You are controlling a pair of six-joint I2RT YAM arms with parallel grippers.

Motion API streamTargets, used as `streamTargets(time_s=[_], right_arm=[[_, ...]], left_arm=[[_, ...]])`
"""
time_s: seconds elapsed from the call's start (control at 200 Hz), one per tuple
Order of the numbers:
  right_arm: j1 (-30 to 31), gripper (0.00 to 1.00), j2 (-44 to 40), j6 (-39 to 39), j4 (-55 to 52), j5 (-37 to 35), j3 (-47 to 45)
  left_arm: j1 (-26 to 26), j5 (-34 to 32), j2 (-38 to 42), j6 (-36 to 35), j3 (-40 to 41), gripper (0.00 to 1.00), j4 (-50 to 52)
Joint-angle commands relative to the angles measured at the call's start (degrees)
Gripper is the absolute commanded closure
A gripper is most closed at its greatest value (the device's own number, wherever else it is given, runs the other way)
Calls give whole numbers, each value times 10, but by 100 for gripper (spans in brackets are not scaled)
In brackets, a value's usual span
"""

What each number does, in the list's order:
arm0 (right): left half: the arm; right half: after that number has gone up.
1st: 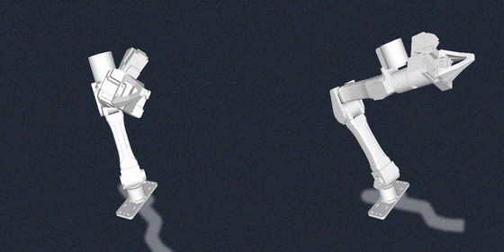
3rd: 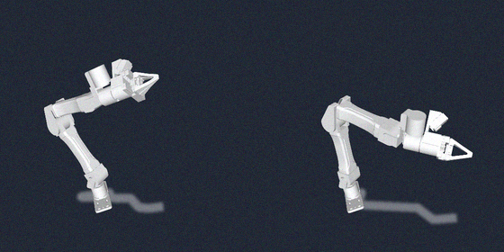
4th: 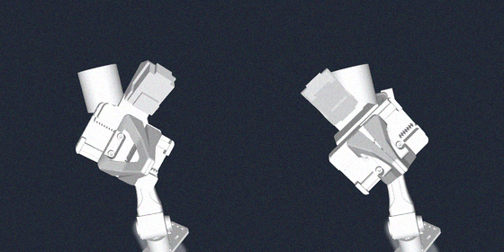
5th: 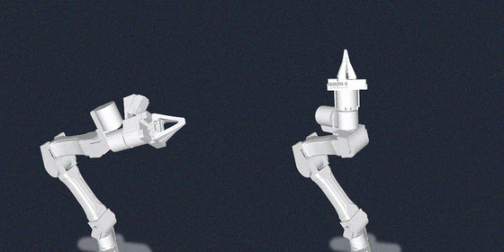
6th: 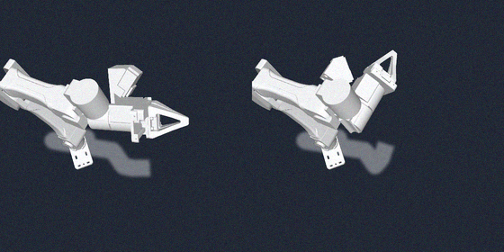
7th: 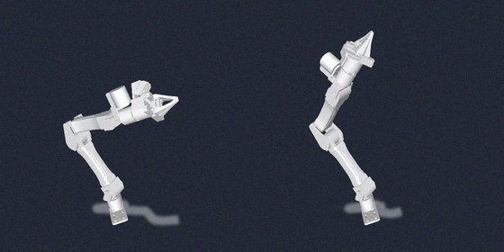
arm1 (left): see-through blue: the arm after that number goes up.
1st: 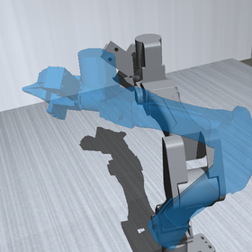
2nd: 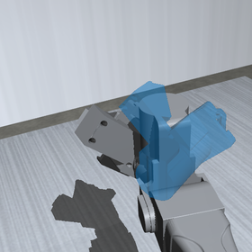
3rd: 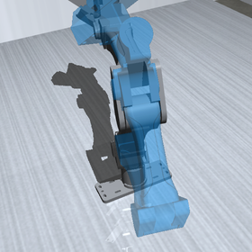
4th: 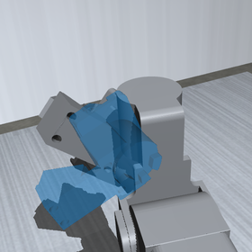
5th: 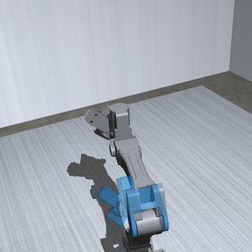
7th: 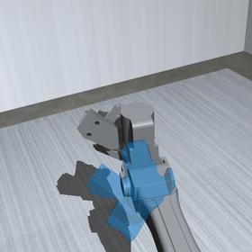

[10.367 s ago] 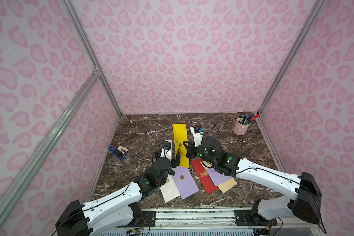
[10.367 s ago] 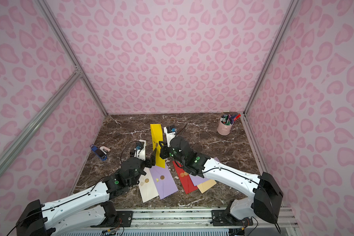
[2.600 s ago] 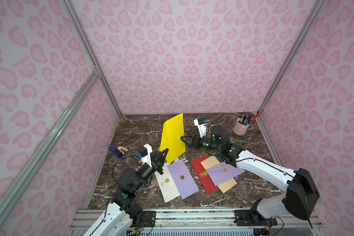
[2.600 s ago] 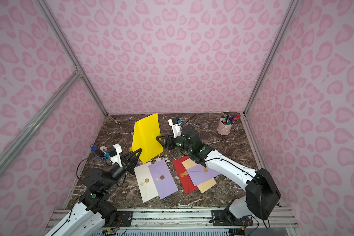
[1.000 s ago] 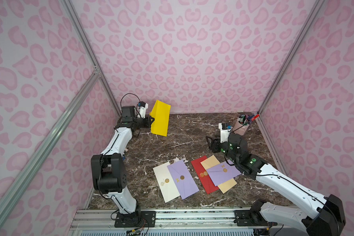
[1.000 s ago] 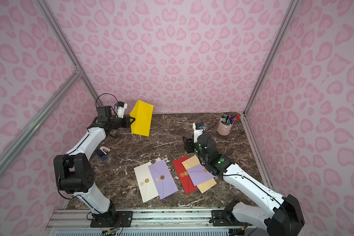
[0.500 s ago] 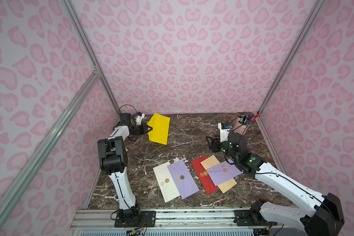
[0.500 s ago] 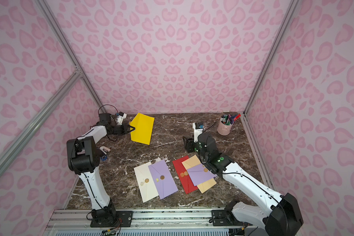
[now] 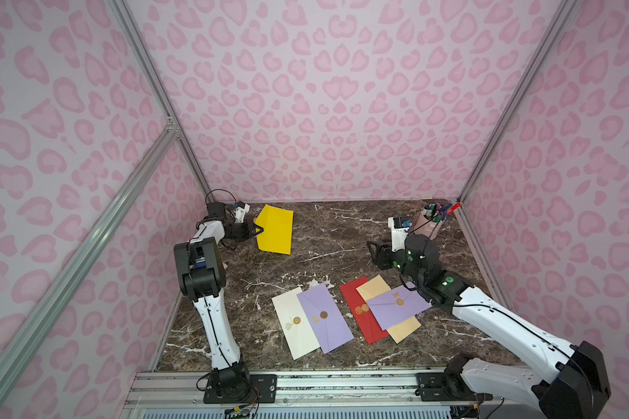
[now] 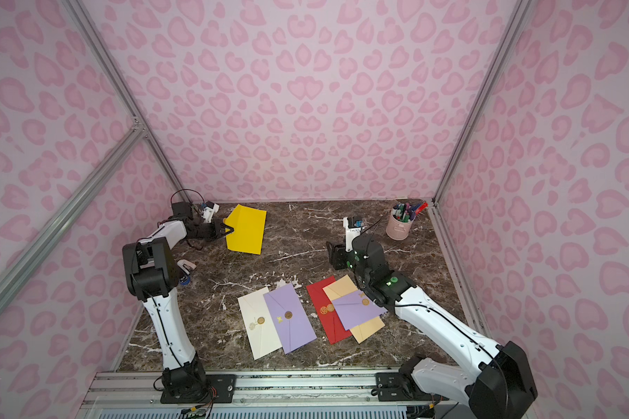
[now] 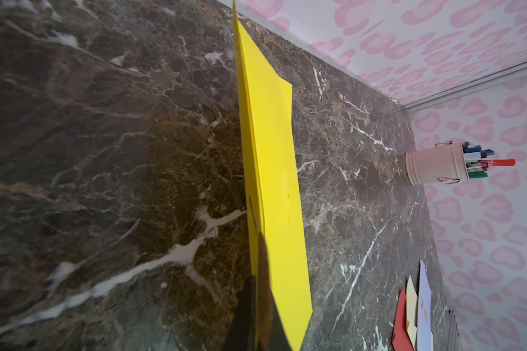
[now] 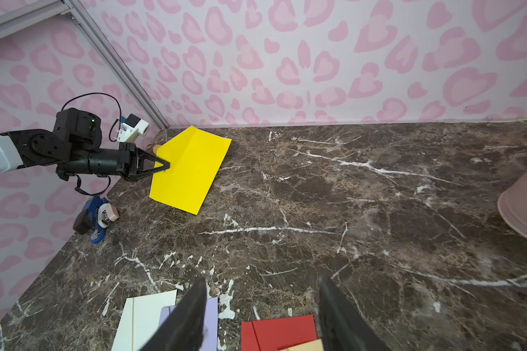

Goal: Open the envelope
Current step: Place the envelope at the center of the board.

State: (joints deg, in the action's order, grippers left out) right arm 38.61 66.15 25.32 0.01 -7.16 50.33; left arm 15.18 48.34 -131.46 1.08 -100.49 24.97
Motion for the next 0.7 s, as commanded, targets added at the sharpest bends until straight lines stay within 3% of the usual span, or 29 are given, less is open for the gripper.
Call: streamTargets(time_s=[0.0,0.255,0.695], right_arm=[[-1,41,0,-4,-3,0,6],[-2,41,1,-9,-9,0,8],[-2,42,10,-13,-13,8,13]], left_arm=[[1,-17,-16,-19,-22,95,37],[2,-48,-45,-33,-66,94,73],[5,-94,-35,-26,-59,53,68]])
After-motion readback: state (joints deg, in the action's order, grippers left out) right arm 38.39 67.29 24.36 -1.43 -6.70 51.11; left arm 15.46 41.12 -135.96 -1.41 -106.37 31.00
